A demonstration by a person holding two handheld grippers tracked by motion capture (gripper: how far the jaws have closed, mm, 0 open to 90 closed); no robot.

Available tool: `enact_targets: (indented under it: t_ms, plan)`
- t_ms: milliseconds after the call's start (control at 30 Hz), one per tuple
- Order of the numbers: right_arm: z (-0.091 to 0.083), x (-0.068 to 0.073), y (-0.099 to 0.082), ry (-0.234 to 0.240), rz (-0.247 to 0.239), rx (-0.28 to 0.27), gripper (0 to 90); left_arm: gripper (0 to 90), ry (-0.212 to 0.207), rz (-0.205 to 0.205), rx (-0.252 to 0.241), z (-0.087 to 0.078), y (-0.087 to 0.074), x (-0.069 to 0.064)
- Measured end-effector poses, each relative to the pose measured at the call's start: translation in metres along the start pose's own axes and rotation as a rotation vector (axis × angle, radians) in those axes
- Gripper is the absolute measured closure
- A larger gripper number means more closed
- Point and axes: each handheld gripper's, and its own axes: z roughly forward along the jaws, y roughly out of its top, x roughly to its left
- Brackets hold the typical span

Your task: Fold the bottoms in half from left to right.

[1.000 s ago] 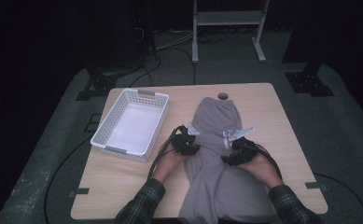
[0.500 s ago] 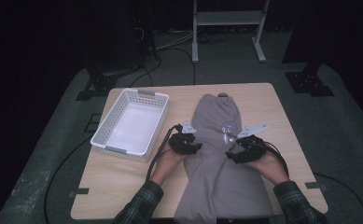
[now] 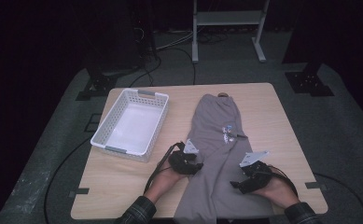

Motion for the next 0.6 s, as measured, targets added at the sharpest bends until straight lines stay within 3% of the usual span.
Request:
enact_targets:
  t_ms: [167,267,500,600]
  plan:
    - [0.005,-0.006,0.006,-0.008,0.01,0.0,21.1,55.8,0.023,-0.006,0.002,0.005,0.006,0.007]
    - [0.009,-0.013,0.013,-0.015,0.019,0.002,21.2,55.9,0.037,-0.03,-0.002,0.009,0.01,0.015]
    - [0.022,-0.035,0.03,-0.038,0.057,-0.001,21.1,55.8,0.074,-0.061,0.019,0.023,0.028,0.047]
    - [0.028,-0.047,0.038,-0.049,0.07,-0.009,20.7,55.7,0.11,-0.06,0.026,0.027,0.033,0.057]
